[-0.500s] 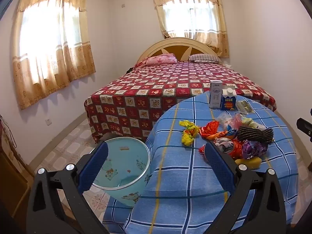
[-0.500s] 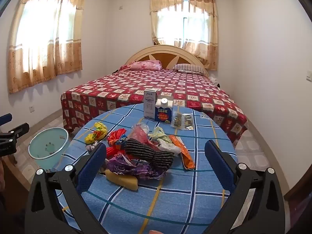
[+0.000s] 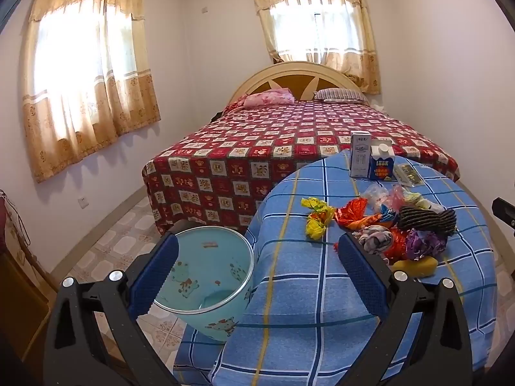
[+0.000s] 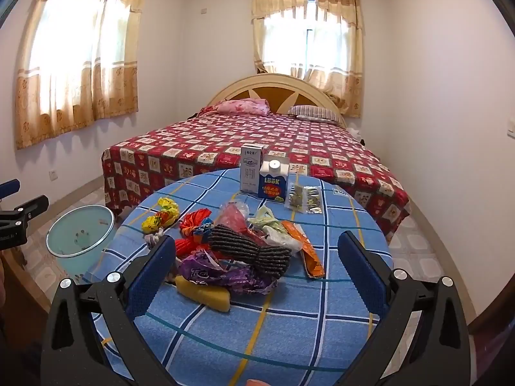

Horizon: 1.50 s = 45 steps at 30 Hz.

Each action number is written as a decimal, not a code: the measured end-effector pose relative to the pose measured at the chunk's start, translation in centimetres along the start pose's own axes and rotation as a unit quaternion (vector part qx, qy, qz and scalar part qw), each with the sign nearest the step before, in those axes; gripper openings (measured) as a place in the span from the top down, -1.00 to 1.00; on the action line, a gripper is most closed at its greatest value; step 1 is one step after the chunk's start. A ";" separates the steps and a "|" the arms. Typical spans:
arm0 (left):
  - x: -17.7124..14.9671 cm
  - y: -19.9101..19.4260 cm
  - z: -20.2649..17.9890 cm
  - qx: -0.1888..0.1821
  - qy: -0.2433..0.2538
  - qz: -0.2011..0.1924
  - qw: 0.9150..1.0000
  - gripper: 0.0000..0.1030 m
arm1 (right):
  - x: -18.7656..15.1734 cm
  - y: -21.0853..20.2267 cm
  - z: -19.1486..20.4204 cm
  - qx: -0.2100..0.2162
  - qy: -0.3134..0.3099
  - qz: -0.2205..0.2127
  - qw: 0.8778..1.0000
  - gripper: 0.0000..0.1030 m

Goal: Collect trash

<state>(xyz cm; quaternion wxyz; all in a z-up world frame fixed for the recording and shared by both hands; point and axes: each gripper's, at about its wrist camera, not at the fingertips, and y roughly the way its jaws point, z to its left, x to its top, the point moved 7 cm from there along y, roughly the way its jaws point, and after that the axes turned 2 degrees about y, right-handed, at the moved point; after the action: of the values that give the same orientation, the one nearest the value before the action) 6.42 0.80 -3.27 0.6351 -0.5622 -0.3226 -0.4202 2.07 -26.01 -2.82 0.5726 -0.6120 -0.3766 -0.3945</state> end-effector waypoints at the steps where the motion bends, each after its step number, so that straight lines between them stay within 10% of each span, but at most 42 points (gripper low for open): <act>1: 0.0 0.0 0.1 0.001 0.000 0.000 1.000 -0.89 | 0.0 0.0 0.0 0.000 -0.001 0.000 1.000 -0.91; 45: -0.3 0.6 1.0 0.015 -0.003 0.000 1.000 -0.89 | -1.3 0.5 0.5 0.000 -0.008 0.007 1.000 -0.91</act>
<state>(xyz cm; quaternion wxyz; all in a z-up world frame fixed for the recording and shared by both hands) 6.86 1.81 -3.67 0.6427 -0.5534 -0.3309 -0.4138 2.06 -25.59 -4.24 0.5723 -0.6176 -0.3771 -0.3858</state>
